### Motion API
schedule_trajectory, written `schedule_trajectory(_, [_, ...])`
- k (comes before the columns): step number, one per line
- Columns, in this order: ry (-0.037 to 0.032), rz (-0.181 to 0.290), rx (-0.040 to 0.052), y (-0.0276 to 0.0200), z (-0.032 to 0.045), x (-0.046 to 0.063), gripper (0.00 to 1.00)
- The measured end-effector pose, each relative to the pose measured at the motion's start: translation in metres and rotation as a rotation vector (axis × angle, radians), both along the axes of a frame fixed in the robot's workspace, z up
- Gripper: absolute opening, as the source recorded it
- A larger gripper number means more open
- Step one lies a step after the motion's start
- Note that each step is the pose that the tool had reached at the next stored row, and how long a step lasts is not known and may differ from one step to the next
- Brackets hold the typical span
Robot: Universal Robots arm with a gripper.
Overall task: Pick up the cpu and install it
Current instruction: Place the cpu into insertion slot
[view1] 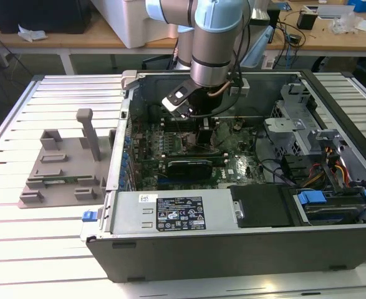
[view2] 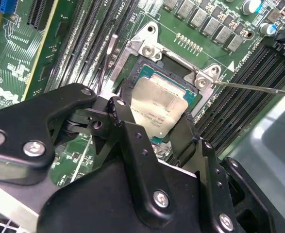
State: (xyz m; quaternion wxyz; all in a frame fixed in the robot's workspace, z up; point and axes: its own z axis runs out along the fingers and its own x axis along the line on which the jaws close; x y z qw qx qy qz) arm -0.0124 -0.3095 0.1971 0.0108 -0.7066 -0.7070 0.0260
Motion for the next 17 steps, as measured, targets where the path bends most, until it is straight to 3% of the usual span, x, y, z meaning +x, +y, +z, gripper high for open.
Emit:
schedule_trajectory(9, [-0.0001,0.000,0.0003,-0.0002,-0.0023,-0.0002,0.55])
schedule_trajectory(17, [-0.0009,0.000,0.0002,-0.0020,0.0011,-0.0002,0.55])
